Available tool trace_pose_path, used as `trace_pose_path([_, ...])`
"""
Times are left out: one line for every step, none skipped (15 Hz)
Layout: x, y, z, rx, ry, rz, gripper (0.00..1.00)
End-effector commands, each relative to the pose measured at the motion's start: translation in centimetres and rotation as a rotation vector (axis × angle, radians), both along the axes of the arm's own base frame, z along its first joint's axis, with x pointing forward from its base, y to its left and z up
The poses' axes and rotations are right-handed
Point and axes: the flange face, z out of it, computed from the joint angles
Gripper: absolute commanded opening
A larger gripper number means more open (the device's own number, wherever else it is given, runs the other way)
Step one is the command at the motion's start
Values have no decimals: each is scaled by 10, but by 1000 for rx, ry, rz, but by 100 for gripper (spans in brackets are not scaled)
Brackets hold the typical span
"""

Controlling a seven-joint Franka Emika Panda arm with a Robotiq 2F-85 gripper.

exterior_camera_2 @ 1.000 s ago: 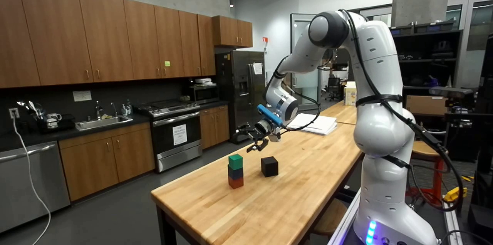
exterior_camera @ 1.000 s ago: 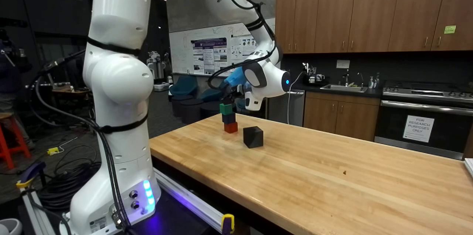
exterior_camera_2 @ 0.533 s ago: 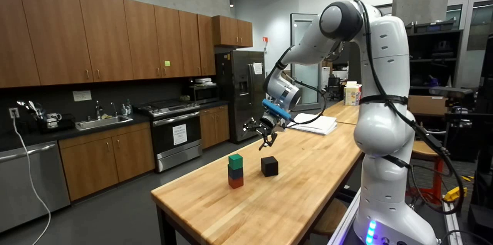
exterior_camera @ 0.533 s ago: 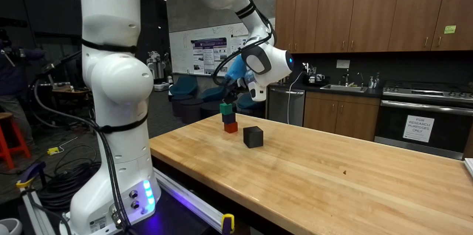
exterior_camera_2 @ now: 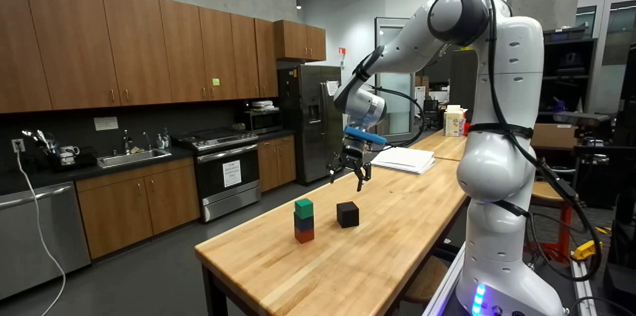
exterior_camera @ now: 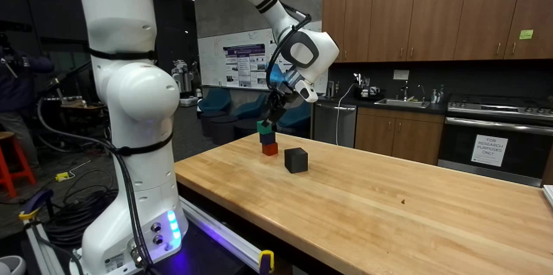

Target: Stack all the cubes

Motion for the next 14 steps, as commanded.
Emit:
trace_pose_path([-1,8,13,-156,-28,132,100])
trace_pose_path([-1,8,11,-199,-38,172,100])
trace_pose_path([0,9,11,-245,-50,207,100])
trace_pose_path([1,9,9,-293,-65,238,100])
trace_pose_path([3,10,8,-339,-87,270,100])
trace_pose_path([5,10,5,-387,-111,296,100])
trace_pose_path([6,10,3,-435,-137,321,100])
trace_pose_path([9,10,0,-482,-167,341,100])
trace_pose_path([11,9,-3,-529,-197,358,100])
trace_pose_path([13,8,-6,-575,-234,368,100])
trace_pose_path([15,7,-9,-612,-267,370,100])
trace_pose_path([17,7,-14,-640,-295,367,100])
trace_pose_path([18,6,-17,-666,-322,363,100])
trace_pose_path([18,7,-22,-683,-340,356,100])
